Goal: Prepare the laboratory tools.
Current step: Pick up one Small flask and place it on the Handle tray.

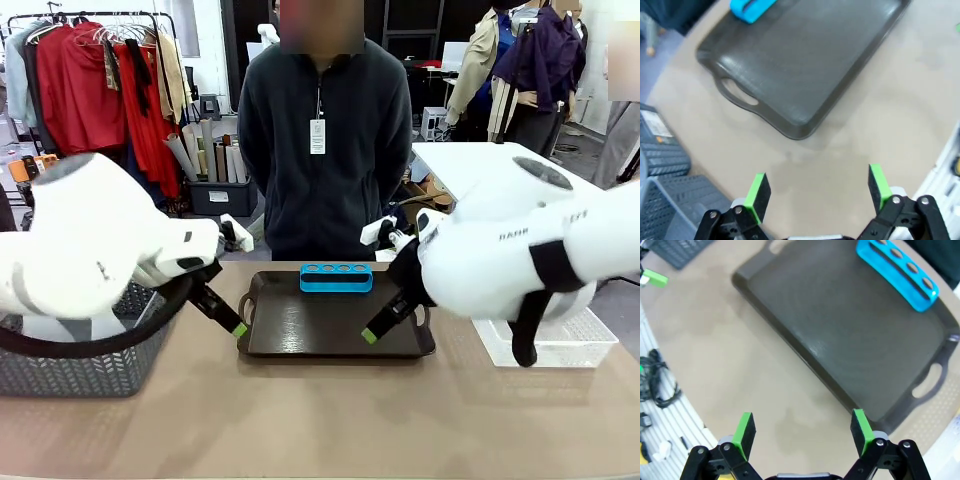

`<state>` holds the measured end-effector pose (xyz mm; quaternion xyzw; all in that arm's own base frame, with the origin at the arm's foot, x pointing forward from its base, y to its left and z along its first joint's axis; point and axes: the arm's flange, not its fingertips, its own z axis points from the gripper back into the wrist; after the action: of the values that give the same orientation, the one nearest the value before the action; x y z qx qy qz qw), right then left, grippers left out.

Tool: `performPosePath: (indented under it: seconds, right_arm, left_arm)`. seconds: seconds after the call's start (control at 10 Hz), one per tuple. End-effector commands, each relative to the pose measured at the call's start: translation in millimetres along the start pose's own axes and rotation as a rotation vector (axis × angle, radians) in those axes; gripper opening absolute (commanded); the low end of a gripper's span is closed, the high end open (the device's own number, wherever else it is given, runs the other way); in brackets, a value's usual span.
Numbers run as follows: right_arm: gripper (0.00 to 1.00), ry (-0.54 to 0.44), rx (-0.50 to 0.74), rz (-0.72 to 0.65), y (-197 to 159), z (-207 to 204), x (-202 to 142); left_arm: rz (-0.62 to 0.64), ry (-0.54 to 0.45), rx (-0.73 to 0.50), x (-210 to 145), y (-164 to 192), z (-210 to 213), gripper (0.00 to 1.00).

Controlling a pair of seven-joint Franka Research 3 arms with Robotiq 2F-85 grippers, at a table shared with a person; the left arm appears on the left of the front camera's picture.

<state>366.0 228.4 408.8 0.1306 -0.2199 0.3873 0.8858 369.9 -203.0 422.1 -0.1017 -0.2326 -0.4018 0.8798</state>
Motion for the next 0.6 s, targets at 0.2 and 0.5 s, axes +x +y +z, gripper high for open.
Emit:
performPosePath:
  seconds: [0.2,0.5]
  right_arm:
    - [1.00,-0.047,0.096,0.048,-27.3,66.6,18.6]
    - [1.00,-0.139,0.135,0.075,-56.7,131.6,19.5]
  left_arm:
    - [-0.110,-0.058,-0.079,5.4,41.1,71.1,1.00]
    - [-0.169,-0.158,-0.015,12.3,55.9,120.0,1.00]
